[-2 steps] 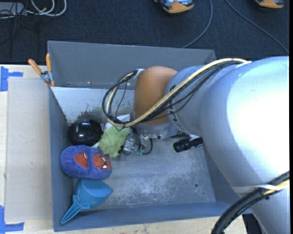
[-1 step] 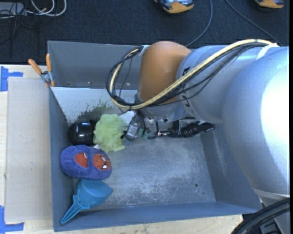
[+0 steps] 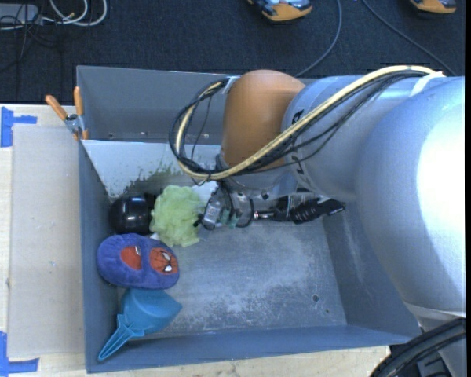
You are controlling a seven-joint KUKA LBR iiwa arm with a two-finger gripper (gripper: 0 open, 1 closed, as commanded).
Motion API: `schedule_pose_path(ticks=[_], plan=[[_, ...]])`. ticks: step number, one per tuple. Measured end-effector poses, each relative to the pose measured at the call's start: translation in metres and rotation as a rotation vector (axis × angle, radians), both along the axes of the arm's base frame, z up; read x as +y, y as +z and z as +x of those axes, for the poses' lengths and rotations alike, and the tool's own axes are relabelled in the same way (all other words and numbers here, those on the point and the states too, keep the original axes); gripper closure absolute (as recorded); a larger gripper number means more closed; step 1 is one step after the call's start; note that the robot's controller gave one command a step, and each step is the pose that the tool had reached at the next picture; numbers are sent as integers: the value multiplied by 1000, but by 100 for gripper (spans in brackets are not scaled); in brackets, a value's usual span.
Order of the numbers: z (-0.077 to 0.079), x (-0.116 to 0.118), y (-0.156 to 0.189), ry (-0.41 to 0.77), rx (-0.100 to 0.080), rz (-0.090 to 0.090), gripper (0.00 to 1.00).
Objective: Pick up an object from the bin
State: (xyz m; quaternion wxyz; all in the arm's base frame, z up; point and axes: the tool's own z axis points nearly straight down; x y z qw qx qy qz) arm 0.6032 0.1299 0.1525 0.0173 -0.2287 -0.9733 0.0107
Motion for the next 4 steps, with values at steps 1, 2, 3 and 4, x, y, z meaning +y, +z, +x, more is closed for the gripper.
schedule_pose_path(ticks=[1, 2, 3, 4], plan=[[20, -47, 50, -10, -6, -2, 100], [5, -46, 3, -99, -1, -7, 100], [-28, -37, -25, 330, 9, 10, 100], [-18, -31, -75, 476, -2, 8, 100]])
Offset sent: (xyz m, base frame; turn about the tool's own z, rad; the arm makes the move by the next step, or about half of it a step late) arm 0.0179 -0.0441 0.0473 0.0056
